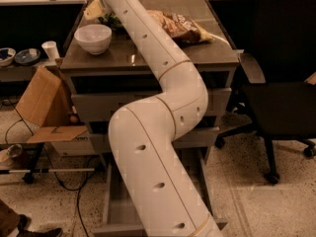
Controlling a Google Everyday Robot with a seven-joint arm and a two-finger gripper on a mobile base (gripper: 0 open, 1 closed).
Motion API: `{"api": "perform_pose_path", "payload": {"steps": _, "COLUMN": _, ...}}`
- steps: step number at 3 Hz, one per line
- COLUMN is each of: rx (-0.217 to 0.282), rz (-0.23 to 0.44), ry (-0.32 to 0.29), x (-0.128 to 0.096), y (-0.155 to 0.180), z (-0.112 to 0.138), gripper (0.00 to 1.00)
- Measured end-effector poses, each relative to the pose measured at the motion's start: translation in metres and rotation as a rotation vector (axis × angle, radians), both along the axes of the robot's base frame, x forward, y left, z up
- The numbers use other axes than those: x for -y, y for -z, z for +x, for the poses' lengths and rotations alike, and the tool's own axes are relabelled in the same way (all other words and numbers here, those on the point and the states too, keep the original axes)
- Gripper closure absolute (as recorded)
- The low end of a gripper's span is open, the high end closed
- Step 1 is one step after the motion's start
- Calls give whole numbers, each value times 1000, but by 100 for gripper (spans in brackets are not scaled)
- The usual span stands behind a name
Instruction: Place green jalapeno chip bag into bottom drawer
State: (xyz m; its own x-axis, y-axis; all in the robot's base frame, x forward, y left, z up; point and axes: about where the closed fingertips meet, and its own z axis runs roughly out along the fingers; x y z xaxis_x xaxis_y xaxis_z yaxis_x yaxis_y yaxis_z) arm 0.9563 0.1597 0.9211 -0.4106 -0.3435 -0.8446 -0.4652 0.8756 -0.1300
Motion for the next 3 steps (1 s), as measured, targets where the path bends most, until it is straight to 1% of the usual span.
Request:
{"api": "perform_pose_path", "payload": {"steps": 1, "rx": 5, "rz": -11, "ry": 35, "x": 5, "y": 10, "z": 8, "gripper": 0}}
{"api": "perform_pose_path", "payload": {"steps": 2, "rx": 9, "rz": -23, "ry": 99, "x": 17, "y": 25, "z": 20, "gripper": 0}}
{"api": "perform_pose_path", "payload": {"steps": 3, "rx": 15, "rz": -32, "ry": 167, "x": 35, "y": 35, "z": 29, "gripper": 0}}
